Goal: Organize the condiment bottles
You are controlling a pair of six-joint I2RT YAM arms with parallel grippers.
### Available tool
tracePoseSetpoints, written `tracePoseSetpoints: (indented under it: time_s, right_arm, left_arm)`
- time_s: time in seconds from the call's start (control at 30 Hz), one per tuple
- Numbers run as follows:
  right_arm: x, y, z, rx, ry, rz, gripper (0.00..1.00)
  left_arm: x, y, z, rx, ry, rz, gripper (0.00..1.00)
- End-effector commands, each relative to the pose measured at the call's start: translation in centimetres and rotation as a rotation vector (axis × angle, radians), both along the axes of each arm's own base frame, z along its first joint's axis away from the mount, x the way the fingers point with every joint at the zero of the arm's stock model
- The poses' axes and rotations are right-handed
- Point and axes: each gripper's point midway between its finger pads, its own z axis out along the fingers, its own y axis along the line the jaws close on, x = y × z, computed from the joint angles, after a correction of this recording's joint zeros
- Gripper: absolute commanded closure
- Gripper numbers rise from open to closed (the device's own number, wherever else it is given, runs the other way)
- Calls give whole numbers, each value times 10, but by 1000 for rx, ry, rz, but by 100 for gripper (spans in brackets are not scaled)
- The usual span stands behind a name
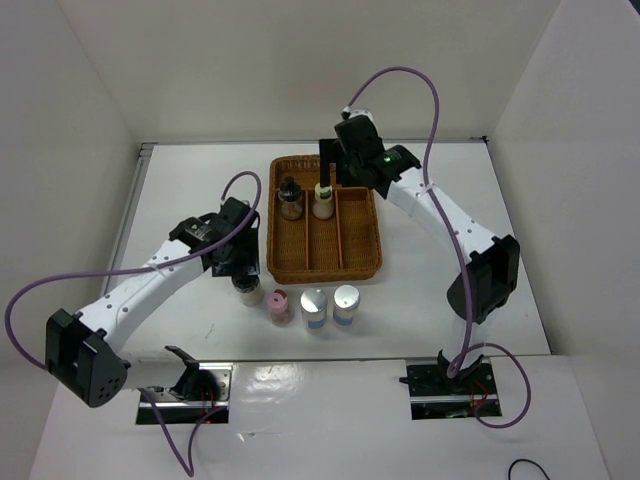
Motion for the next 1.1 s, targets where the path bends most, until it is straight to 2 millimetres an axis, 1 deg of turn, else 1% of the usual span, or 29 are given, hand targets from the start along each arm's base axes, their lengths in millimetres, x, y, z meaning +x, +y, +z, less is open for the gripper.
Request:
tracePoseSetpoints:
  time_s: [0.0,0.03,0.1,0.13,0.2,0.23,0.3,0.33,0.37,0.43,0.47,0.5,0.53,0.6,0.63,0.67,0.7,0.73,0.77,0.8,0.83,0.87,0.9,0.93,0.97,1.0,1.03,1.07]
  right_arm:
    - [-19,17,11,59,-35,56,2]
    - [-23,22,6,61,-20,77,2]
    - [-30,22,4,72,-12,96,2]
    - [-31,22,0,74,0,89,2]
    - [-35,19,-2,76,-3,89,2]
    - [-36,19,3,92,-14,84,2]
    - [-38,18,3,93,-15,84,2]
    - [-38,17,5,98,-22,84,2]
    - [-40,17,1,99,-11,78,2]
    - [-40,16,3,112,-18,73,2]
    - [-40,16,3,112,-18,73,2]
    - [-42,15,-2,104,-6,73,2]
    - [-43,15,1,109,-14,73,2]
    - [-44,14,-6,109,-2,67,2]
    - [-45,14,-2,115,-9,68,2]
    - [-46,13,-6,116,2,62,2]
    - [-45,14,-5,121,-6,62,2]
    - [-46,14,-9,116,2,62,2]
    - [-47,13,-5,121,-6,62,2]
    - [-47,13,-5,128,-4,56,2]
    - [-48,13,-8,123,4,56,2]
    - [-48,10,-4,123,-9,48,2]
    - [-49,10,-7,126,1,41,2]
    - [-48,8,-7,121,-3,33,2]
    - [-48,5,-12,114,3,15,2]
    - [-49,3,-18,113,15,-3,2]
    - [-47,-4,-19,118,14,-32,2]
    - [-46,-9,-24,119,27,-51,2]
  left_arm:
    - [3,-3,-1,-9,-6,19,37]
    - [3,-2,-1,-5,-6,11,39]
    - [3,-2,-3,0,1,11,43]
    - [3,-2,-3,0,2,11,45]
    - [2,-1,-6,9,17,11,50]
    - [3,-2,-3,5,10,11,53]
    - [2,0,-4,17,14,15,57]
    - [4,-1,-1,13,6,15,61]
    - [2,0,-1,17,14,15,62]
    - [5,1,2,23,1,10,66]
    - [3,4,2,36,5,14,72]
    - [4,6,4,41,-8,19,73]
    - [3,6,7,42,-6,19,73]
    - [2,11,9,61,-15,28,74]
    - [4,10,12,51,-24,37,78]
    - [4,12,17,54,-35,41,78]
    - [5,14,19,58,-48,46,80]
    - [5,13,24,54,-53,46,80]
    - [7,15,33,56,-76,53,80]
    - [8,17,38,60,-85,57,80]
    - [8,22,45,77,-100,68,80]
    - [9,24,50,83,-111,74,80]
    - [16,26,66,80,-150,84,80]
    - [16,26,73,82,-160,70,80]
    - [26,29,88,84,-204,90,80]
    - [28,29,97,80,-219,83,80]
    - [33,31,103,81,-232,85,80]
    - [38,30,109,94,-245,73,80]
